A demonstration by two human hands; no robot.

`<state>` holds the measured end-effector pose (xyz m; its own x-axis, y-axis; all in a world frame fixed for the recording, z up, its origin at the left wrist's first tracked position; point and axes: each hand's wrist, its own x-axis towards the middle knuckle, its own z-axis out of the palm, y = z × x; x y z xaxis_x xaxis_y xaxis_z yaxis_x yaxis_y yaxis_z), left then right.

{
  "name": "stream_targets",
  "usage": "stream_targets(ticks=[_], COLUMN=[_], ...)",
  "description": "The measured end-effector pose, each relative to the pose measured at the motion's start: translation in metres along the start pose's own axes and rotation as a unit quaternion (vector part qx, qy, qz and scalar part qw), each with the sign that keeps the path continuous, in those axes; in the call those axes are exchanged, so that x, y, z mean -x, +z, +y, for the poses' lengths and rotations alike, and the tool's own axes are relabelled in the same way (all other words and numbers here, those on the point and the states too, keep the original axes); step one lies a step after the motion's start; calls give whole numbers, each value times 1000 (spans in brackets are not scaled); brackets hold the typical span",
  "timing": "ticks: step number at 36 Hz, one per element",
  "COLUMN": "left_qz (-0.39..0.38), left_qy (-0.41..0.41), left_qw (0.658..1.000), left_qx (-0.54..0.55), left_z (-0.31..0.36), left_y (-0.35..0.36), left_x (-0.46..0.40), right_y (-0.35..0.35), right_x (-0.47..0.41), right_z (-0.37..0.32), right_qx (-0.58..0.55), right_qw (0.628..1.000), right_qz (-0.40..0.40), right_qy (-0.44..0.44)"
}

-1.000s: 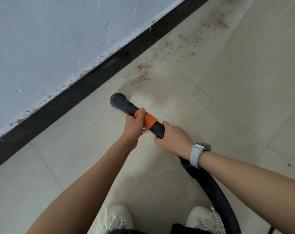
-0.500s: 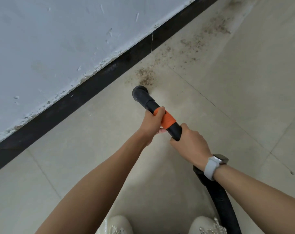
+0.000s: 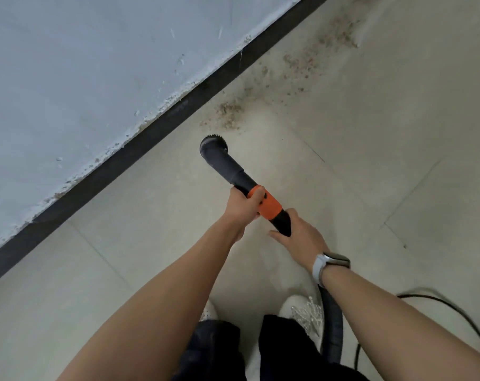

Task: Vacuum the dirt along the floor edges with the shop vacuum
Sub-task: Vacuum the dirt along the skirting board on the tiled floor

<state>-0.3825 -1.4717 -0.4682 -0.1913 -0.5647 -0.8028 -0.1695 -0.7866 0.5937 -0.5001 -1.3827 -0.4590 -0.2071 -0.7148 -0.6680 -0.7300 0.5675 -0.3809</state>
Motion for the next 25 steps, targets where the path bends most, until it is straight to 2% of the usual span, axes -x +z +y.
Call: stream_targets(ticks=[12,25], left_qz=[22,59], left_qy=[-42,-14], left_qw=[999,998], left_qx=[-17,-14], left_z=[100,166], left_y=[-35,-61], left_x=[184,280], right_y=[-78,-138], right_x=[146,219], right_z=[-99,-172], right_qx=[-22,-18], right_qw=[998,994], right_qz=[-50,-98], right_qy=[13,-41])
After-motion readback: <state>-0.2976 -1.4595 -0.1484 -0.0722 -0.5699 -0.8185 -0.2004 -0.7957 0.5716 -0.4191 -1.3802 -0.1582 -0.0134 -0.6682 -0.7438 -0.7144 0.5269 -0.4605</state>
